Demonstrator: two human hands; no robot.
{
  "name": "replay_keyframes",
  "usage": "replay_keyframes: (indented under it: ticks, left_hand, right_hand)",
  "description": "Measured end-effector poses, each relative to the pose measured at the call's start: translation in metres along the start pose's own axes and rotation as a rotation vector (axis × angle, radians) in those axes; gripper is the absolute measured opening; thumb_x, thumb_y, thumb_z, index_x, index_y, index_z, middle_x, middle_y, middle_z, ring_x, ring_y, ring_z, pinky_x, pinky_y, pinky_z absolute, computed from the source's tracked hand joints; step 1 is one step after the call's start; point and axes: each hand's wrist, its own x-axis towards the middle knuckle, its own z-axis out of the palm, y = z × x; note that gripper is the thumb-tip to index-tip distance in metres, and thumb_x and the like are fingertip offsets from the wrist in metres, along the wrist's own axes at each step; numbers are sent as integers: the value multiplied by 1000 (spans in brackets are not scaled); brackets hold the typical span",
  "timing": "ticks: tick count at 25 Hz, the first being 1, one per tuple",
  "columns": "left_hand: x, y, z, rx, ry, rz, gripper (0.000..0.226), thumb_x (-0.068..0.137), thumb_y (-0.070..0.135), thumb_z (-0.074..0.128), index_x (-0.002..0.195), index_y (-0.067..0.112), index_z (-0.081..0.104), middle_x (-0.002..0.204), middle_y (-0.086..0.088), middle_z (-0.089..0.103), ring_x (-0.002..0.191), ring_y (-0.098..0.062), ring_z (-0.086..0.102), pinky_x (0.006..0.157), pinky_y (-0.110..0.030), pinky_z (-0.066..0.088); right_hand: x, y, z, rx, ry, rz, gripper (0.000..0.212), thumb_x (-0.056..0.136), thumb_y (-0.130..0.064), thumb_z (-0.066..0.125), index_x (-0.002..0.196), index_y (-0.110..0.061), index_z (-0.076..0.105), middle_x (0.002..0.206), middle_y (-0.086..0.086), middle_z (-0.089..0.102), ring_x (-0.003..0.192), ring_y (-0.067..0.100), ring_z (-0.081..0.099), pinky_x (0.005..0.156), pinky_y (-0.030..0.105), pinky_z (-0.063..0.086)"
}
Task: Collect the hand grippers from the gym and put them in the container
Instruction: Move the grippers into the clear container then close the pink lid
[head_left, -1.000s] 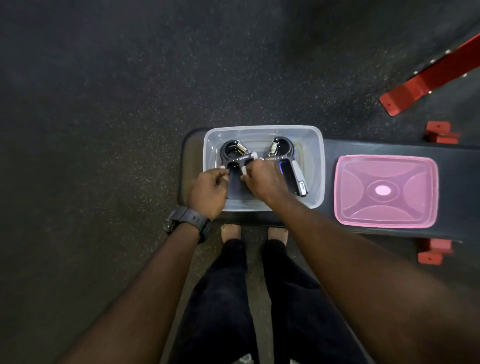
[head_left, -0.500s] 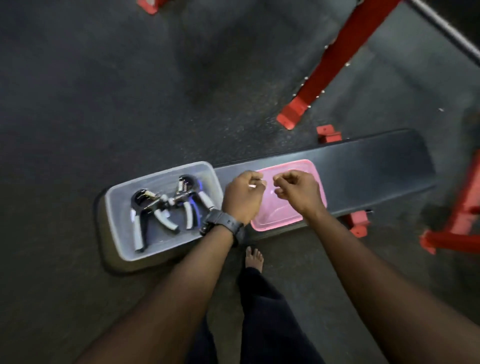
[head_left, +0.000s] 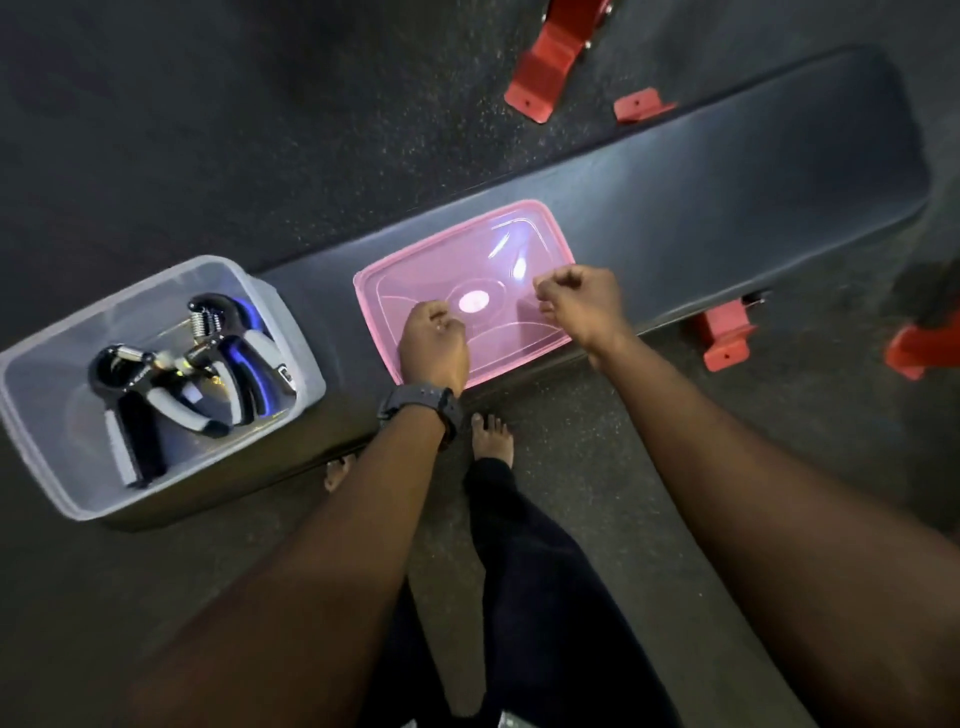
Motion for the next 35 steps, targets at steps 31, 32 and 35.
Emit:
replay_keyframes:
  ticks: [31,32,35]
  left_hand:
    - [-5,-130,-377,-188,216,327,72,72,8,62,142,12,45,151,-12,43,140,-28,41,119,-42,28]
    - [-1,-129,-371,-101,229,307,72,73,11,59,143,8,44,153,-14,40,143,-27,37,120,-34,23]
    - [10,-120,-362,74,223,270,68,84,2,61,148,4,36,158,-17,28,147,-27,27,114,-20,17]
  right_hand:
    - [-163,-127,213,-249,-186,-367,55,79,2,78,129,-8,56,124,13,67,107,25,66,101,45,53]
    - [-160,-117,217,-392,-130,-396,55,80,-4,78,130,-10,57,125,11,68,109,27,66,100,48,53]
    - [-153,-99,230,-626,-37,-372,54,86,-18,74,136,-12,56,132,10,66,117,32,63,102,45,51]
